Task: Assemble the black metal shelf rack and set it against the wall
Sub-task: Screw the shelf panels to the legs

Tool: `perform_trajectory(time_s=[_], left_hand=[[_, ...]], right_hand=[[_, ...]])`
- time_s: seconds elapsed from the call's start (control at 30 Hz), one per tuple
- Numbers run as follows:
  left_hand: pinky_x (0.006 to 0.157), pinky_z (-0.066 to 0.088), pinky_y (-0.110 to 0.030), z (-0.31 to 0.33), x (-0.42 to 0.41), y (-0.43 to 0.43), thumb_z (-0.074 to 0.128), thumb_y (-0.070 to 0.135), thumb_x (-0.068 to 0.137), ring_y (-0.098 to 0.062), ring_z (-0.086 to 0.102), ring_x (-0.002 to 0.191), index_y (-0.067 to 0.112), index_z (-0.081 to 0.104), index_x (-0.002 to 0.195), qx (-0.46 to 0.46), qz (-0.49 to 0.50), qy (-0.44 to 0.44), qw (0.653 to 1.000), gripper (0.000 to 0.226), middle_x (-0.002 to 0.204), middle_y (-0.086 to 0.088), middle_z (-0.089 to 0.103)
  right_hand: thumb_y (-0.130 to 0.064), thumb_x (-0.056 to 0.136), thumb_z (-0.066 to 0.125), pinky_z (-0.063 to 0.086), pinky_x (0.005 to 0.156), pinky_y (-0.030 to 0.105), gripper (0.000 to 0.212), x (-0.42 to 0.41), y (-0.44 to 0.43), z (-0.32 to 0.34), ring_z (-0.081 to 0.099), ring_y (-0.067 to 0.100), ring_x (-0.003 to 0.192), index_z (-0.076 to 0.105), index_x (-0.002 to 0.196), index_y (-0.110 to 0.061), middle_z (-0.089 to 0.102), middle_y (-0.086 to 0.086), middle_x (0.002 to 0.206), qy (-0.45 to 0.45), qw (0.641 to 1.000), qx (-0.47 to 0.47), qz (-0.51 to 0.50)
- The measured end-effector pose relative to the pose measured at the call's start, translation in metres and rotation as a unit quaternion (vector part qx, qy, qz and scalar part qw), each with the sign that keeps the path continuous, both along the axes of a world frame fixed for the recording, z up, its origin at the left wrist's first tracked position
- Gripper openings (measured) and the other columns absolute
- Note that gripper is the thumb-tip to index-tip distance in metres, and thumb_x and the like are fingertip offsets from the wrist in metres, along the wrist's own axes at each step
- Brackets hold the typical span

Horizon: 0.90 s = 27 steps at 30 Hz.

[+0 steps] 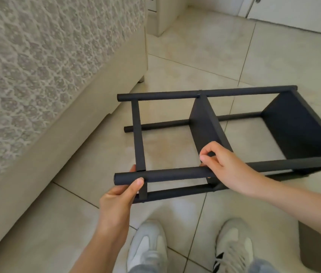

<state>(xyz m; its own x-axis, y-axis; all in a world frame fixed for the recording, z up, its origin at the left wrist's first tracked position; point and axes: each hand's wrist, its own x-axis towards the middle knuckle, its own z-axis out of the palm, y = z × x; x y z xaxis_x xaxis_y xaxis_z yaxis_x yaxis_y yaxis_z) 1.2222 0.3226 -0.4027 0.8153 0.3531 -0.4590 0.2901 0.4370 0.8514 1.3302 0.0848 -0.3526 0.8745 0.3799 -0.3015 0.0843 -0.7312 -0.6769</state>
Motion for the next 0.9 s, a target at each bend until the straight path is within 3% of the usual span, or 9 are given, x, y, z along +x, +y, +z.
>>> perform_trajectory(time_s=[0.13, 0.37, 0.5, 0.6, 0.77, 0.9], left_hand=[[0.096, 0.045, -0.029, -0.013, 0.0, 0.003, 0.084, 0.041, 0.052, -0.008, 0.069, 0.11, 0.022, 0.082, 0.097, -0.007, -0.021, 0.007, 1.0, 0.048, 0.118, 0.006, 0.074], [0.097, 0.044, -0.031, -0.025, -0.009, 0.015, 0.088, 0.039, 0.051, -0.009, 0.07, 0.109, 0.024, 0.082, 0.093, 0.036, -0.059, 0.016, 0.997, 0.046, 0.117, 0.007, 0.075], [0.077, 0.056, -0.017, -0.025, -0.006, 0.018, 0.088, 0.038, 0.049, -0.008, 0.073, 0.096, 0.03, 0.081, 0.093, 0.095, -0.089, 0.0, 0.991, 0.045, 0.106, 0.008, 0.077], [0.07, 0.053, -0.01, -0.02, -0.001, 0.028, 0.089, 0.035, 0.049, -0.005, 0.073, 0.088, 0.041, 0.078, 0.095, 0.179, -0.137, -0.013, 0.974, 0.047, 0.1, 0.013, 0.077], [0.082, 0.059, -0.02, -0.01, 0.003, 0.038, 0.087, 0.029, 0.058, -0.005, 0.072, 0.102, 0.062, 0.057, 0.122, 0.242, -0.279, -0.029, 0.929, 0.078, 0.119, 0.028, 0.064], [0.081, 0.059, -0.02, -0.004, 0.011, 0.043, 0.085, 0.038, 0.057, -0.003, 0.071, 0.102, 0.074, 0.044, 0.123, 0.277, -0.341, -0.019, 0.898, 0.086, 0.116, 0.034, 0.055]], right_hand=[[-0.041, 0.101, 0.042, 0.054, 0.082, 0.05, 0.007, -0.003, -0.004, -0.01, 0.066, 0.026, 0.085, 0.046, 0.102, -0.036, 0.066, 0.002, 0.092, -0.015, 1.0, -0.015, -0.005], [-0.038, 0.101, 0.044, 0.053, 0.087, 0.043, 0.007, -0.014, -0.007, -0.015, 0.066, 0.017, 0.089, 0.048, 0.103, -0.032, 0.066, -0.006, 0.093, -0.006, 1.0, -0.011, -0.006], [-0.037, 0.1, 0.045, 0.054, 0.085, 0.036, 0.009, -0.017, -0.012, -0.018, 0.066, 0.014, 0.09, 0.048, 0.104, -0.03, 0.068, -0.009, 0.093, -0.004, 1.0, -0.007, -0.019], [-0.036, 0.101, 0.045, 0.051, 0.083, 0.025, 0.009, -0.019, -0.012, -0.02, 0.064, 0.006, 0.092, 0.048, 0.104, -0.029, 0.068, -0.01, 0.094, 0.002, 1.0, -0.013, -0.021], [-0.038, 0.101, 0.045, 0.052, 0.078, 0.04, 0.006, -0.032, -0.015, -0.021, 0.064, 0.019, 0.079, 0.046, 0.096, -0.034, 0.068, 0.003, 0.083, 0.036, 0.999, -0.015, -0.021], [-0.036, 0.1, 0.045, 0.05, 0.071, 0.041, 0.007, -0.036, -0.014, -0.022, 0.061, 0.026, 0.072, 0.045, 0.093, -0.035, 0.067, 0.007, 0.078, 0.044, 0.999, -0.011, -0.022]])
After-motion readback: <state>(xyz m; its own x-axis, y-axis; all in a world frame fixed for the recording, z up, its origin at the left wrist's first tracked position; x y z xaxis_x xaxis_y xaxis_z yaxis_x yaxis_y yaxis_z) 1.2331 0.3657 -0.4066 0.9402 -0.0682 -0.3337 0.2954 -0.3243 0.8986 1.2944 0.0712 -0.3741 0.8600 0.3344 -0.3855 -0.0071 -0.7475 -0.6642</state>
